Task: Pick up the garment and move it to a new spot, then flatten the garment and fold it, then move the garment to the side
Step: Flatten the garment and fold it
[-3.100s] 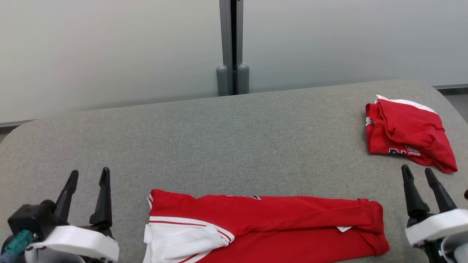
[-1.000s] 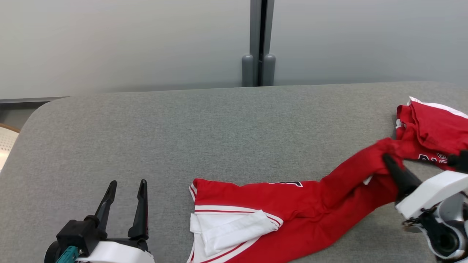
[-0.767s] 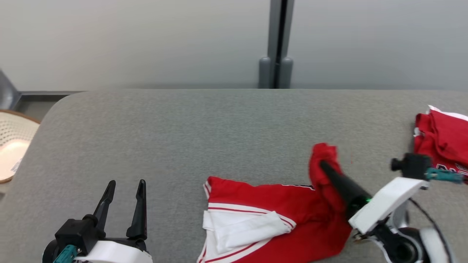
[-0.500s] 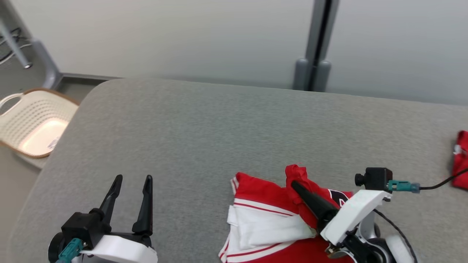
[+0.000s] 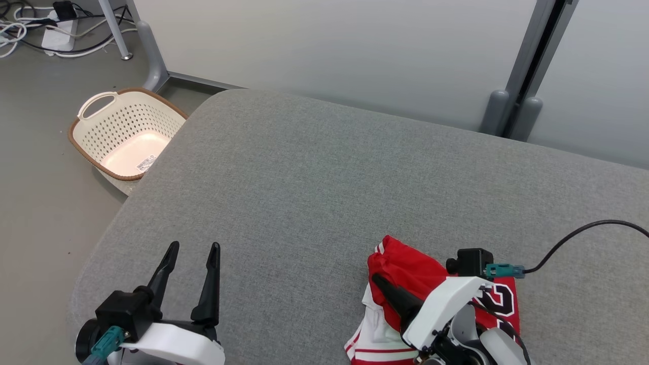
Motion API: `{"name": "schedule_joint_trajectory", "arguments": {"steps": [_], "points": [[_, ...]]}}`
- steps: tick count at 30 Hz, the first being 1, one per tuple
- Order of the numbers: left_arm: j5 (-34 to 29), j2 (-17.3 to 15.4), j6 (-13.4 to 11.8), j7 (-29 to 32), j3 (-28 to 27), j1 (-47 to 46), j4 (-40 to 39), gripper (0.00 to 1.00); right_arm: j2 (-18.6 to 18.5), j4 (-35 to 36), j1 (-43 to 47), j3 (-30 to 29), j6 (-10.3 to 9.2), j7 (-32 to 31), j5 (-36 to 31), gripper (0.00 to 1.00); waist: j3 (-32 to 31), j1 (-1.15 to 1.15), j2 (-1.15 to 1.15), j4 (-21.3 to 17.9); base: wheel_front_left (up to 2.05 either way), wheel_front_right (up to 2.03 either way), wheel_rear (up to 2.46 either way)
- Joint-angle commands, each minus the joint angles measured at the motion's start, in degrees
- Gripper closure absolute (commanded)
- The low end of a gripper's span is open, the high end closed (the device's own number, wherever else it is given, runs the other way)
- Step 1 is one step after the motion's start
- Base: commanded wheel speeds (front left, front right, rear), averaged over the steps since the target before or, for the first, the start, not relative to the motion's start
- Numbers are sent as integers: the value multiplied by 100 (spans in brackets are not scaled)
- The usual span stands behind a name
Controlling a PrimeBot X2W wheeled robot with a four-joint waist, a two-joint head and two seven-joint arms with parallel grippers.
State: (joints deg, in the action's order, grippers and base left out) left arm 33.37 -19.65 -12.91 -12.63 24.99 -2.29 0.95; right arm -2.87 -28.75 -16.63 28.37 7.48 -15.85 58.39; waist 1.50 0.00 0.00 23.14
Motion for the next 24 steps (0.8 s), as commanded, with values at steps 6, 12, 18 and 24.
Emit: {"name": "schedule_joint_trajectory", "arguments": {"steps": [6,12,18,24], "points": [[36,-55,-23,-54,-80,-24,37,0,-12,-394,-323,365,2,449,126,0,-6,0,0,-226,0,0,0],[83,-63,-14,-111,-168,35,43,0,-235,-132,-523,464,1,847,58,0,-47,0,0,-656,0,0,0],[88,-71,-40,-174,-320,104,32,0,-853,548,-597,516,1,1471,-333,0,-121,0,0,-1170,0,0,0],[41,-45,-67,-232,-547,212,-21,0,-1409,928,-522,273,1,2235,-1127,0,-237,0,0,-1626,0,0,0]]}}
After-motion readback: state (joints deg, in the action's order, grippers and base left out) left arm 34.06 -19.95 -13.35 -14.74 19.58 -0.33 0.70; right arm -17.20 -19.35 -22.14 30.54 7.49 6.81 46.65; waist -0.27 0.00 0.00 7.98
